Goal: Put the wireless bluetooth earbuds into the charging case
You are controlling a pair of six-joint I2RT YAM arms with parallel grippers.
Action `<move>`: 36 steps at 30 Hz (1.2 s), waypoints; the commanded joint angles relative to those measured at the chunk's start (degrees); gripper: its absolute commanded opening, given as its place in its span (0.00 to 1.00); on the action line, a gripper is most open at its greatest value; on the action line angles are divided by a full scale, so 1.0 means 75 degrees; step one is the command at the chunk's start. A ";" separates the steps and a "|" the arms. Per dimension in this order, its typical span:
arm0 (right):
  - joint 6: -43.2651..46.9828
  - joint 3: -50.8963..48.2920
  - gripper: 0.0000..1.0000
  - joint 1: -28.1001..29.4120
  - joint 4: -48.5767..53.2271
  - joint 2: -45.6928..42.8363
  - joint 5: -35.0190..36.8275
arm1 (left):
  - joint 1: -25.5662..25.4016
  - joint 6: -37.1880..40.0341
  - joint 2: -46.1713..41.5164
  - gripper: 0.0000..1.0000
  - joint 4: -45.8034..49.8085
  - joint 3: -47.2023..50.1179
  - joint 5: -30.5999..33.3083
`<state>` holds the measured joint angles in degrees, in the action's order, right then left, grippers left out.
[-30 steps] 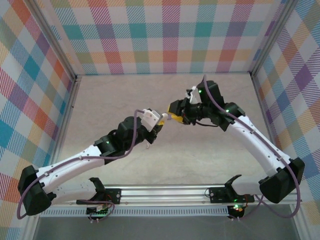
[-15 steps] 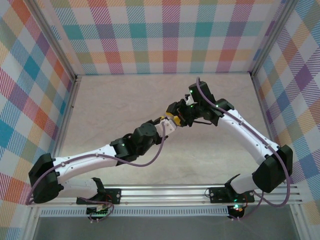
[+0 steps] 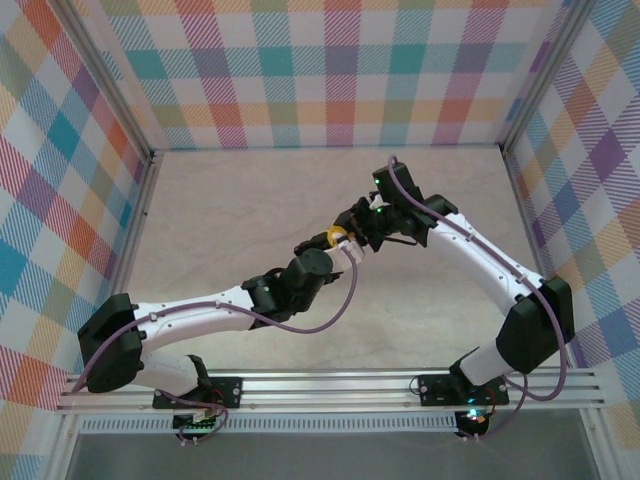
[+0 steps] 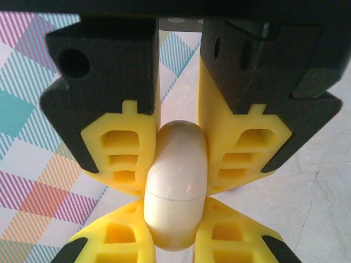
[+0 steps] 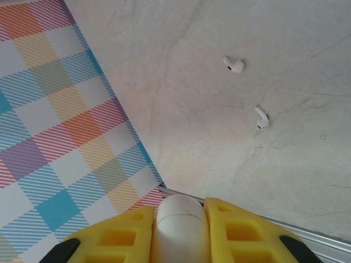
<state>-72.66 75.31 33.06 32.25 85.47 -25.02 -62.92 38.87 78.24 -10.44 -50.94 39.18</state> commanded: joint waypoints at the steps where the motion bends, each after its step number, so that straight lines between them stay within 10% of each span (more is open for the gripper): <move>1: 0.0407 0.0026 0.00 0.0141 -0.0832 0.0064 -0.0739 | -0.0225 -0.0161 -0.0271 0.30 0.0126 -0.0167 -0.0821; 10: 0.3666 0.1314 0.00 -0.0282 0.0450 0.0413 -0.1041 | 0.0444 -0.2342 -0.1632 0.78 0.1680 -0.0107 -0.2563; 23: 0.9882 0.2592 0.00 -0.0306 0.2857 0.0311 -0.1584 | 0.4037 -0.5583 -0.2738 0.74 0.2201 0.0032 -1.0559; 36: 1.0880 0.2301 0.00 -0.0181 0.2516 -0.0216 -0.3676 | 0.4275 -0.7415 -0.1650 0.71 -0.0785 0.0181 -1.2111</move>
<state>5.72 94.13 31.09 53.36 86.11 -46.39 -30.96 -12.21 65.19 -8.27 -49.95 -47.81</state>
